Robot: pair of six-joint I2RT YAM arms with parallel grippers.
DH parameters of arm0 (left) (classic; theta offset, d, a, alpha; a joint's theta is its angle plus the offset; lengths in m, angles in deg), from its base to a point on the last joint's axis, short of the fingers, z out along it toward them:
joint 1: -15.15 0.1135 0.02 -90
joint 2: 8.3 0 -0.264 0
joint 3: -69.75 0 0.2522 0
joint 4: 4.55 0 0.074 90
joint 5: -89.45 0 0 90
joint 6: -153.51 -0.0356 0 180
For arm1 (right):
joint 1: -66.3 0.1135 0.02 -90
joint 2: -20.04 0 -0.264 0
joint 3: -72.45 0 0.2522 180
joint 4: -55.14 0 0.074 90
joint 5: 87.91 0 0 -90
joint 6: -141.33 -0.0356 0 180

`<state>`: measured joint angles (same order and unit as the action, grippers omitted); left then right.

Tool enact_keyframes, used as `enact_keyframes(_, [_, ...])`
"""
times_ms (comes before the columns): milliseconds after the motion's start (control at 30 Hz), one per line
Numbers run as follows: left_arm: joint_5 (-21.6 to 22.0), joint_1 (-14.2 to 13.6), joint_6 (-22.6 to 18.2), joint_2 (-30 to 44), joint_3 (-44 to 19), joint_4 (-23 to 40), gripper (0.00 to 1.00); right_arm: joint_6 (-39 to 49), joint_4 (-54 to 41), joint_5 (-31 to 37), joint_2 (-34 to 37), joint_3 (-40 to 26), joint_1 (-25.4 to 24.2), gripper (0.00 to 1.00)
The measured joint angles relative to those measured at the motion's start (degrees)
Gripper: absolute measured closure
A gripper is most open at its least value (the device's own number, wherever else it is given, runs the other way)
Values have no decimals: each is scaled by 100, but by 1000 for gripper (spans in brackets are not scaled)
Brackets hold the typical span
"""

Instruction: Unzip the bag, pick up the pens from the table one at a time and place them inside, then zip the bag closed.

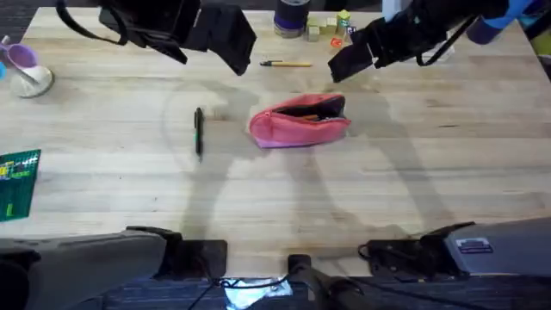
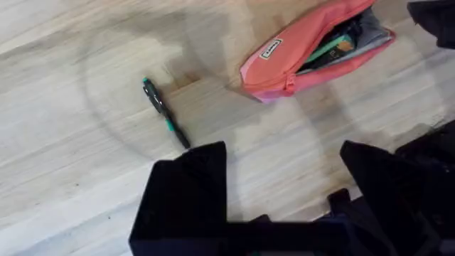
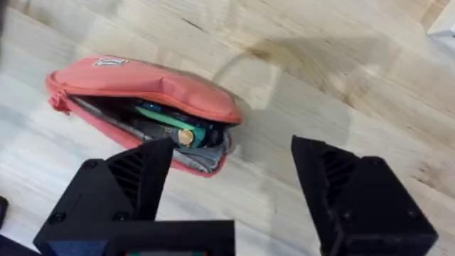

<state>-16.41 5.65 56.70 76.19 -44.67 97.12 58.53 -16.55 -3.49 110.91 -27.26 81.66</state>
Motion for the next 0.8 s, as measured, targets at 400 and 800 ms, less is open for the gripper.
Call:
enact_keyframes(400, [645,2,24,-2,105,-48,7,0,-2,0,0,0,0,5])
enact_keyframes(800, [1119,4,268,-1,1789,-1144,8,-2,0,-1,-1,0,0,6])
